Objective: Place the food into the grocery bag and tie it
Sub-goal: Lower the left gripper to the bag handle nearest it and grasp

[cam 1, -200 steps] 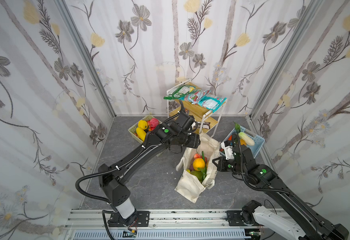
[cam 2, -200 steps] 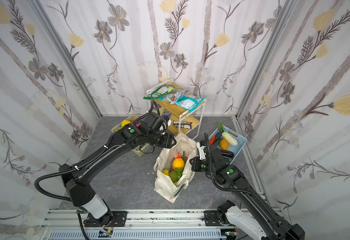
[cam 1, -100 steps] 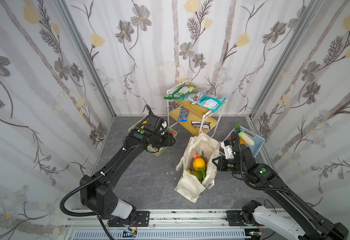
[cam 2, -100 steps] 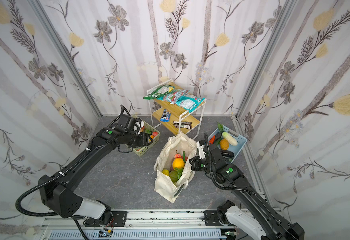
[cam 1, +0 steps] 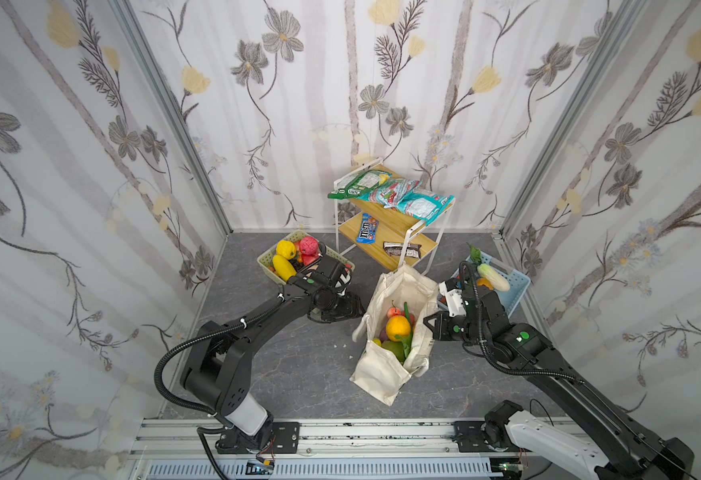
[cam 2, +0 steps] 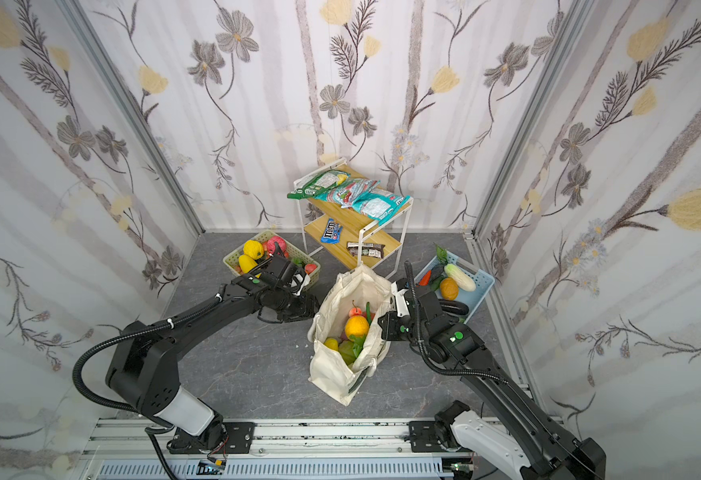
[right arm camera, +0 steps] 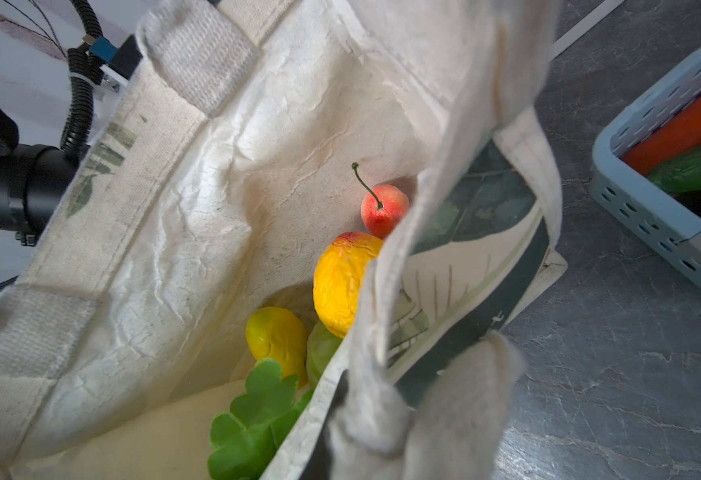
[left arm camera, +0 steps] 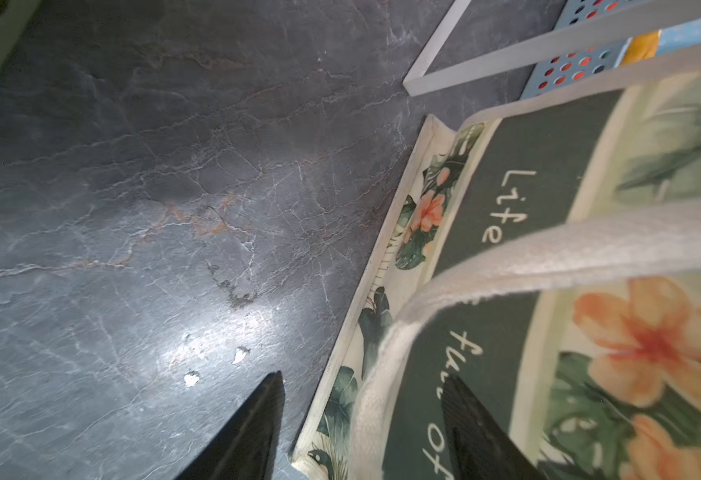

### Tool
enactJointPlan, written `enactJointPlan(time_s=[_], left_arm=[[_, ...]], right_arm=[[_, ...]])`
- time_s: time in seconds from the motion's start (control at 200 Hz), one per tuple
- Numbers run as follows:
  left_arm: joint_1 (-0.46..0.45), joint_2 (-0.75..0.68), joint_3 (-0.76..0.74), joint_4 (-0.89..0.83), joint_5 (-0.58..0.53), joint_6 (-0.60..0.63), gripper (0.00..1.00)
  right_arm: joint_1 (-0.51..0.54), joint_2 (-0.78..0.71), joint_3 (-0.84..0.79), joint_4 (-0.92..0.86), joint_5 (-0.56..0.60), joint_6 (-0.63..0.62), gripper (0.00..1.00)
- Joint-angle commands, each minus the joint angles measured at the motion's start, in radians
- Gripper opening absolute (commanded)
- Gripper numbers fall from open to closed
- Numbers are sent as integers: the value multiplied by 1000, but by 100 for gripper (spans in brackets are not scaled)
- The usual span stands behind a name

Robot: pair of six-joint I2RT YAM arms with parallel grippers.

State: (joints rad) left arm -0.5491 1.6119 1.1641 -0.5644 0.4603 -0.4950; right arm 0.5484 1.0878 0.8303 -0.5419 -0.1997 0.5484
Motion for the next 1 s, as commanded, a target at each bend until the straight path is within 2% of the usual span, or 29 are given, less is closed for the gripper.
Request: enactJointPlan(time_s=[0.0,0.295,0.609,0.704,0.819,0.909,0.994], left_arm=[[-7,23,-16,59,24,-16,60],[-54,76,-26,93,69,-28,58],[-78,123,-52,128,80,-68,49],[-78,121,-59,142,86,-92,42],[-78,101,-57,149,76,-114,25],[-74,79,-45,134,56,-122,21],[-67,57,-40,129,44,-130,12]], right_arm=[[-1,6,10,7,11,-6,9],[-2,9,5,9,15,3,9],[-1,14,2,16,16,4,9],[-2,14,-3,15,20,5,8],[-1,13,-10,16,21,5,8],[-1,9,-15,17,22,5,9],[-1,5,-18,18,24,5,8]])
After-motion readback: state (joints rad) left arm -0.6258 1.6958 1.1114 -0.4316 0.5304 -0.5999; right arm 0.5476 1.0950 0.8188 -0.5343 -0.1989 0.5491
